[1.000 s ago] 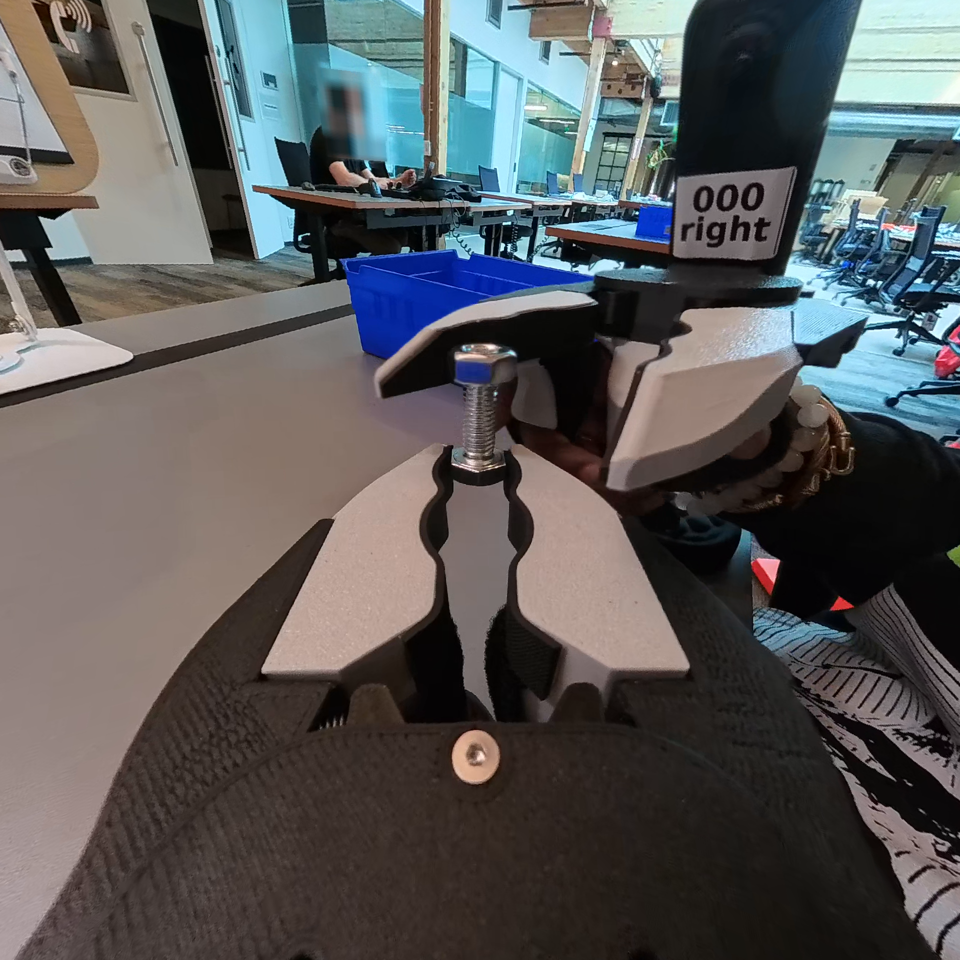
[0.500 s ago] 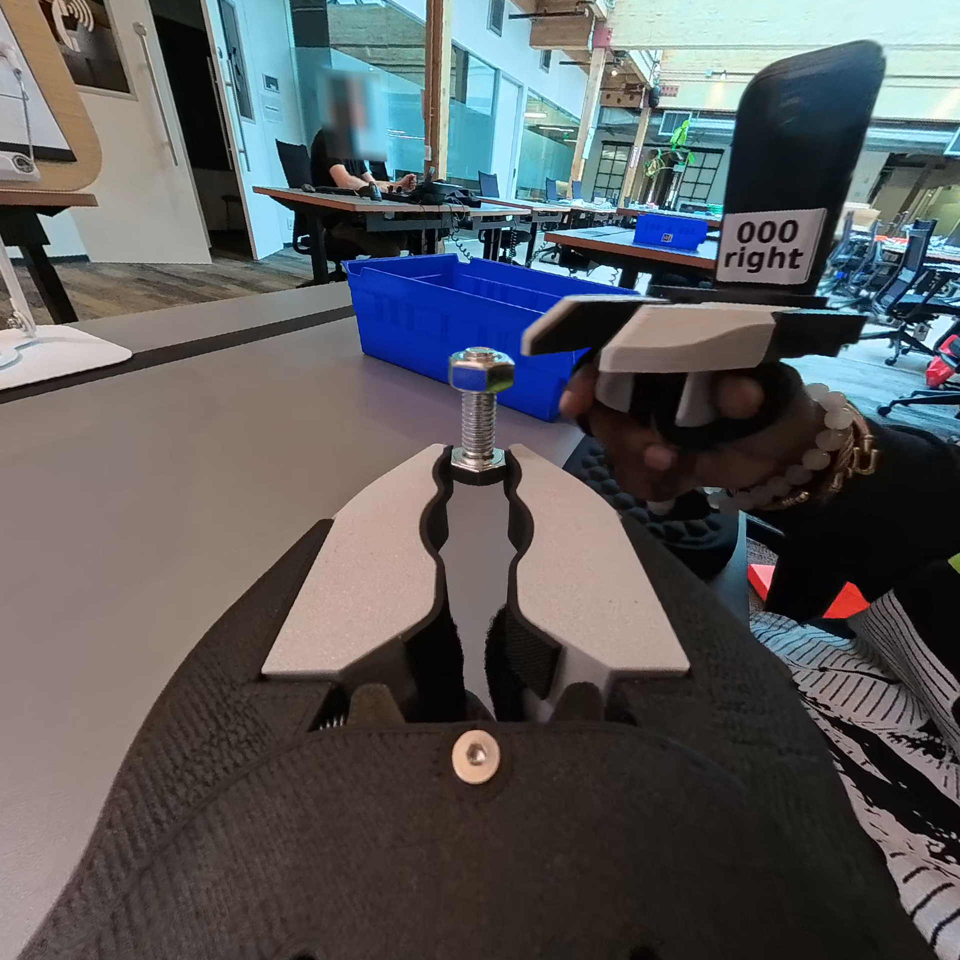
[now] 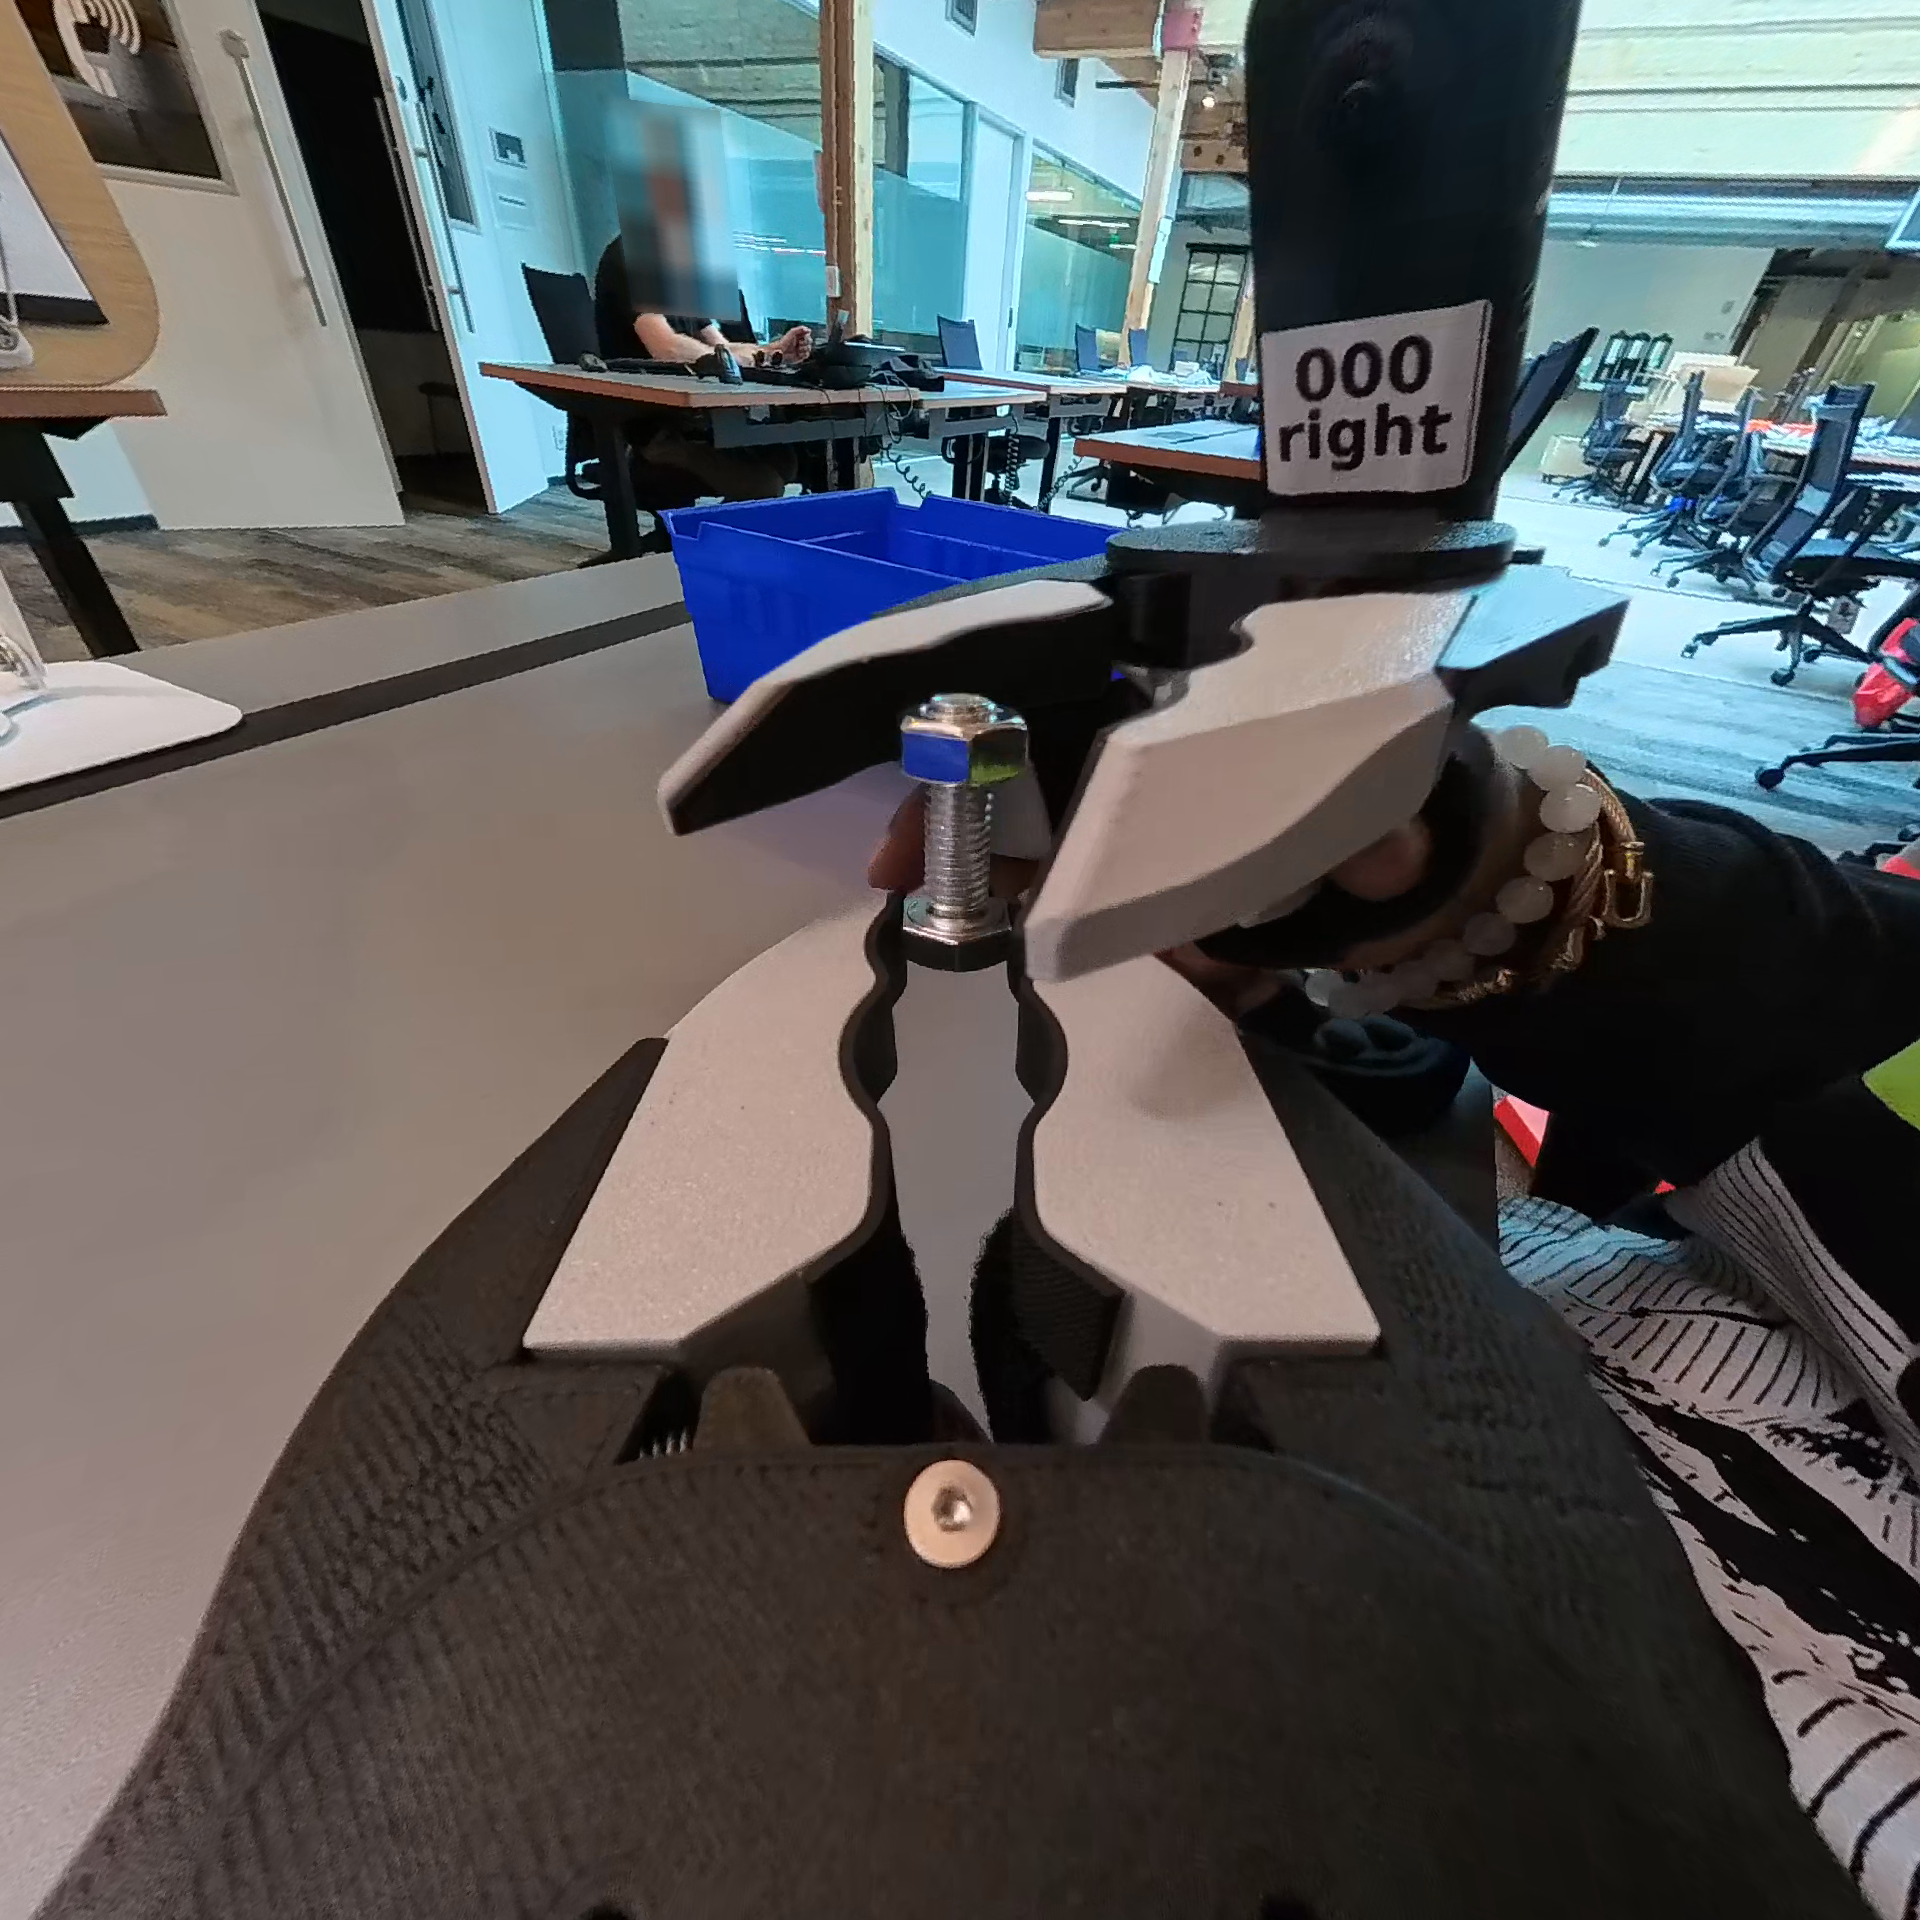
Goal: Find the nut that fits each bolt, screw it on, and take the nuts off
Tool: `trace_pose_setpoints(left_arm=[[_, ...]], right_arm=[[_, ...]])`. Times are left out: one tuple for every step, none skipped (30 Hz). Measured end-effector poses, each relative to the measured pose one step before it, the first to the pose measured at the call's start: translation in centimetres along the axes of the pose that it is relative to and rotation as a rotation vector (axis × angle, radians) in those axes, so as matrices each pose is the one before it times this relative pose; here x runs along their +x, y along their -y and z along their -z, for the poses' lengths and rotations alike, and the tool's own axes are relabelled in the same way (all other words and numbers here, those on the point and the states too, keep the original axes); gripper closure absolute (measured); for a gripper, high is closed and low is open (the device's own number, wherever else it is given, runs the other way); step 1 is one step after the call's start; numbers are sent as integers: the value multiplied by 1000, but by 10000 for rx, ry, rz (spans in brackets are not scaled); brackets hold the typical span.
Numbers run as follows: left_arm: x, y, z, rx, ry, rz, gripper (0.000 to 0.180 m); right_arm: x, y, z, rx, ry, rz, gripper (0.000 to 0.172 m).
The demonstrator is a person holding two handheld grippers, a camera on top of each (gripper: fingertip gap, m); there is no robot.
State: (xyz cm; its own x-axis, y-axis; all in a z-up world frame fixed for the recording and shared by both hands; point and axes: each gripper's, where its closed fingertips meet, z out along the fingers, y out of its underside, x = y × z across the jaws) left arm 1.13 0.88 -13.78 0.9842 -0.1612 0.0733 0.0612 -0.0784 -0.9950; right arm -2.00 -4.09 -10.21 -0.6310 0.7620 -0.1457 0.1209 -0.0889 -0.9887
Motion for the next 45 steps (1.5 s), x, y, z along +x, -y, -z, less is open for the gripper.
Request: trace_pose_setpoints(left_arm=[[-7,21,11,16,0,14,162],[-67,31,21,29,19,44,162],[-73,34,35,31,10,61,162],[-20,45,18,33,-11,42,162],[-48,27,18,21,30,9,162],[-56,15,13,12,42,7,162],[-5,13,6,10,-1,16,162],[-9,11,0,7,-9,13,162],[-47,13,14,11,33,4,162],[-39,28,10,20,21,21,162],[8,29,13,20,-25,31,162],[-43,2,9,7,19,15,162],[-9,20,10,16,6,8,162],[22,30,11,15,-21,2,162],[-35,0,10,6,14,16,162],[-10,-34,-8,-23,-11,29,162],[17,-33,-29,-28,-18,1,162],[29,-17,-12,-9,4,-33,162],[22,-5,-11,-8,4,-30,162],[7,-17,-8,-5,-2,-4,162],[5,8,7,6,-5,9,162],[-18,20,12,15,4,5,162],[14,7,4,7,-3,-2,162],[16,5,-1,-2,-5,-14,162],[39,-19,-17,-13,-15,-24,162],[32,-14,-16,-16,-3,-27,162],[24,-23,-16,-16,1,-29,162],[43,-29,-15,-20,-7,-32,162],[41,-22,-22,-23,-8,-35,162],[42,-28,-16,-19,-9,-36,162],[27,-29,-22,-21,-1,-26,162],[37,-32,-19,-24,-16,-26,162],[31,-29,-11,-21,-10,-25,162],[24,-19,-16,-14,-2,-21,162],[34,-15,-12,-19,-10,-22,162],[20,-39,-21,-22,-3,-25,162],[26,-30,-12,-22,0,-29,162],[30,-31,-21,-23,-4,-27,162],[-13,-2,-1,-1,13,-8,162],[-3,4,1,3,-4,15,162],[-11,-20,-1,-9,-2,12,162],[9,-15,-14,-12,0,-11,162],[-15,16,1,7,26,-18,162],[-27,13,14,11,17,3,162],[-52,22,16,17,22,32,162]], right_arm=[[-96,13,27,15,-17,81,119],[-70,67,85,73,-32,92,121],[-84,103,123,99,-29,50,123],[-39,66,132,80,-53,6,123],[33,14,154,35,-83,5,122],[26,15,184,36,-81,10,123],[11,-1,204,39,-74,2,123],[48,2,232,39,-94,-9,122],[38,7,268,45,-104,-4,123],[-6,16,294,52,-74,-1,124],[-26,29,295,53,-72,-28,125],[-1,13,320,46,-86,-37,125],[-58,21,338,61,-55,-23,127],[-33,35,362,72,-75,-15,128],[-106,23,396,56,-24,27,133],[-400,89,405,90,163,92,144],[-638,192,380,146,300,91,153],[-506,204,302,119,201,88,156],[-180,146,240,61,10,124,158],[99,112,168,31,-127,162,158],[262,98,112,38,-178,160,158],[396,90,27,60,-206,75,157],[499,59,-63,67,-216,-74,154],[483,-7,-184,39,-150,-224,149],[320,-45,-276,19,-5,-280,140],[227,-84,-372,4,65,-256,132],[207,-154,-425,-43,54,-193,126],[102,-181,-472,-73,87,-110,120],[2,-186,-486,-102,114,-31,116],[-50,-247,-503,-153,119,32,114],[-62,-230,-474,-186,100,62,112],[-78,-204,-432,-186,85,66,111],[-88,-169,-369,-184,87,51,111],[-113,-125,-328,-157,92,47,110],[-101,-58,-254,-115,66,56,110],[-65,-35,-204,-83,35,71,110],[-67,-15,-155,-66,19,86,110],[-74,-57,-112,-74,16,87,111],[-80,-110,-70,-100,10,90,111],[-102,-130,-33,-92,19,84,113],[-139,-111,1,-61,29,60,115],[-52,-53,37,-30,-46,59,115],[31,-7,110,2,-106,83,116],[34,20,140,31,-111,78,117],[29,-9,173,31,-100,50,118]])
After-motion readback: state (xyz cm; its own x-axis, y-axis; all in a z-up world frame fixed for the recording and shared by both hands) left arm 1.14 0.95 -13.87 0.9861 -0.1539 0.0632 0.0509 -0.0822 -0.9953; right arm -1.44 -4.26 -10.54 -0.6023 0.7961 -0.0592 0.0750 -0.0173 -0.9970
